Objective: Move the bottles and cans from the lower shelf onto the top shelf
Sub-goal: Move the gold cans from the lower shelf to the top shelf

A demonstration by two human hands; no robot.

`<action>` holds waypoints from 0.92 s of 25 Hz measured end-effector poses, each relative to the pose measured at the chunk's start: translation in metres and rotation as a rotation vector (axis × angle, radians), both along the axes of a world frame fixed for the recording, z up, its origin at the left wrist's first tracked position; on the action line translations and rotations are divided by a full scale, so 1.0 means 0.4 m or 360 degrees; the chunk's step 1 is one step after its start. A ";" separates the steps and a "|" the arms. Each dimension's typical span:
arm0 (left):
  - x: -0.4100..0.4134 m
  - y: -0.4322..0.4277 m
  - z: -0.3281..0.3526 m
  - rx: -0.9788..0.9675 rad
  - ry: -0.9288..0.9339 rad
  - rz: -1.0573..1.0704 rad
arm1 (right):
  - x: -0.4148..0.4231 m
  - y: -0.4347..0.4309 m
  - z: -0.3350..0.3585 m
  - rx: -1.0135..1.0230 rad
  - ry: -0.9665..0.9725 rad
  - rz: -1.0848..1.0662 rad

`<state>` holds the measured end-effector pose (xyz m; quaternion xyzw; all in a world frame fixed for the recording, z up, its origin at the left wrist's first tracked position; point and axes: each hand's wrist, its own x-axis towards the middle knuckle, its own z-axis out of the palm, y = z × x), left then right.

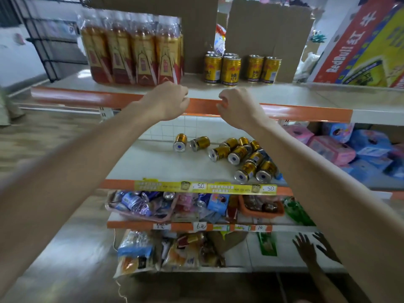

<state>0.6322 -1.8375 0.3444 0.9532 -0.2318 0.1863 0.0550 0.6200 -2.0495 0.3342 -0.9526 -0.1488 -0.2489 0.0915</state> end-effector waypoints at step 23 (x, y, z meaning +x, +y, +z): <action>-0.037 -0.070 -0.539 0.0101 0.1028 0.0344 | -0.070 -0.206 -0.479 0.0180 0.1039 -0.0203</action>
